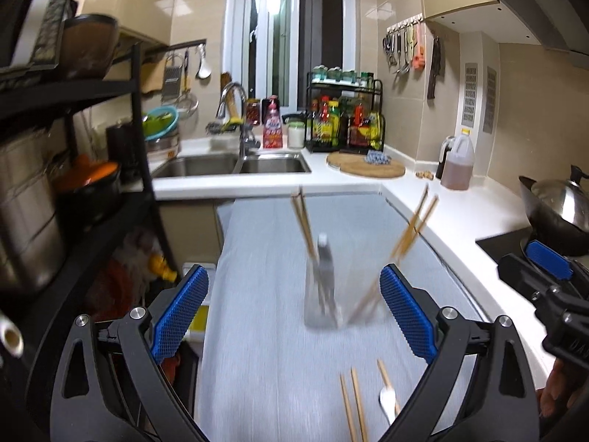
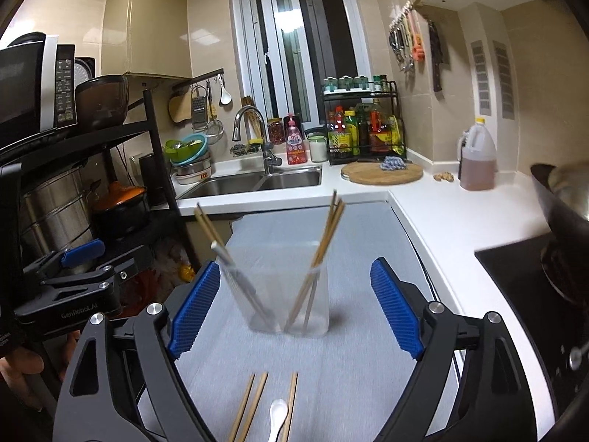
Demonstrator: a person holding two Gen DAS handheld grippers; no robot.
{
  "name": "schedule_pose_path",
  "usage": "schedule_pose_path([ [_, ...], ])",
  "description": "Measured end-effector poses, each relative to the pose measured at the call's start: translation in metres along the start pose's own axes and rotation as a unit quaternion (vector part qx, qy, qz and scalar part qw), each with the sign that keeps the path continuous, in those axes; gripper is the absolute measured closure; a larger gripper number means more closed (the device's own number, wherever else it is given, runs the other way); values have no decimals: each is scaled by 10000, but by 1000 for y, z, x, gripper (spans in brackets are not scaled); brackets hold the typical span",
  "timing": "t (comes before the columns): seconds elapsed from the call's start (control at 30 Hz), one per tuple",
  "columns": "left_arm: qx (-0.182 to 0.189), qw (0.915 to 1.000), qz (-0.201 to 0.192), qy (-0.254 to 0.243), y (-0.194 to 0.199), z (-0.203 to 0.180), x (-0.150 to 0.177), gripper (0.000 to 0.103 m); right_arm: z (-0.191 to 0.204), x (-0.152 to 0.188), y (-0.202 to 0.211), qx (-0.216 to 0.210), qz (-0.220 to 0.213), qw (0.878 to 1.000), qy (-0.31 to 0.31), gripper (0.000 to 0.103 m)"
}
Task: Organize utensils
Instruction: 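Move both tools back to the utensils and close the right tool on a chopstick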
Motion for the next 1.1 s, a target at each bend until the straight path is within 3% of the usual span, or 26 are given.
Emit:
schedule_pose_path([
  [0.23,-93,9994,271,205,32,-1,76,11,-16,79,40,383,298,9986,-205,20],
  [0.43,-169,9982,556,167,41,-7,141,11,-20,147,50,666,651,9956,-94,20],
  [0.6,-201,9959,786,412,47,-3,186,11,-19,194,48,756,965,9924,70,21],
  [0.67,-262,9951,828,478,50,1,197,12,-14,209,44,765,1042,9913,253,27],
  [0.73,-324,9942,875,541,52,5,205,12,-9,220,39,661,1144,9905,387,43],
  [0.83,-410,9925,932,676,56,13,215,11,-2,236,32,427,1350,9892,376,56],
  [1.1,-459,9919,954,701,57,15,219,11,14,256,17,334,1465,9872,527,60],
])
Point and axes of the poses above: each gripper's, at about its wrist camera, not at the fingertips, and y roughly against the way its jaws point, z to its left, x to its underside, the point moved 8 cm from there along -y, roughly the way its jaws point, and after that the axes turned 7 degrees about x, right-handed, at the moved point
